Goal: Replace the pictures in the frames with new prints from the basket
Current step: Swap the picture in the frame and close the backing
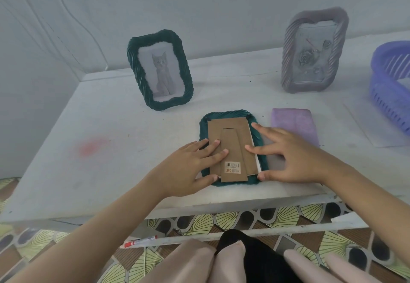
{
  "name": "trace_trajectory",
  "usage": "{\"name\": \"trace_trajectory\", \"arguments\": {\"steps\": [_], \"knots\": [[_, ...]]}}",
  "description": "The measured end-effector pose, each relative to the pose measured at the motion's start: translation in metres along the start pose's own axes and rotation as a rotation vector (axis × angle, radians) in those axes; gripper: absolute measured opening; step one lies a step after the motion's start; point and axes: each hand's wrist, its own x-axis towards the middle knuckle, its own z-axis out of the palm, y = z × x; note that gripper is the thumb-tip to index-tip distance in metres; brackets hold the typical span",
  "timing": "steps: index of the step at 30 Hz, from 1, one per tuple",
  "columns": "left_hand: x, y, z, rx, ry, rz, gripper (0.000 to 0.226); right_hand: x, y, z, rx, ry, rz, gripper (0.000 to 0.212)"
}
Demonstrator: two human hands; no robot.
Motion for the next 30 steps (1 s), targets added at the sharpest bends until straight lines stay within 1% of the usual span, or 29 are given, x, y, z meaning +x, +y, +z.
{"name": "trace_trajectory", "arguments": {"steps": [2, 6, 10, 13, 16, 24, 28, 30], "knots": [[0.0, 0.0, 0.001, 0.004, 0.008, 0.001, 0.069, 0.003, -0.001, -0.004, -0.039, -0.008, -0.028, 0.068], [0.0, -0.001, 0.003, -0.002, 0.017, 0.002, 0.066, 0.01, 0.0, -0.008, -0.194, 0.001, -0.121, 0.068], [0.001, -0.001, 0.005, -0.026, 0.012, -0.001, 0.064, 0.009, -0.001, -0.001, -0.371, 0.092, -0.201, 0.063], [0.001, 0.0, 0.006, -0.037, 0.014, -0.005, 0.065, 0.008, -0.005, 0.006, -0.456, 0.106, -0.229, 0.061], [0.0, 0.0, 0.008, -0.034, 0.03, -0.004, 0.068, 0.007, -0.005, 0.015, -0.456, 0.148, -0.241, 0.059], [-0.001, 0.004, 0.01, -0.011, 0.029, -0.014, 0.068, 0.001, -0.012, 0.029, -0.432, 0.231, -0.177, 0.053], [-0.001, 0.004, 0.012, -0.021, 0.028, -0.022, 0.064, -0.001, -0.013, 0.032, -0.38, 0.225, -0.138, 0.052], [-0.002, 0.004, 0.012, -0.031, 0.029, -0.021, 0.064, -0.002, -0.012, 0.025, -0.315, 0.182, -0.129, 0.057]]}}
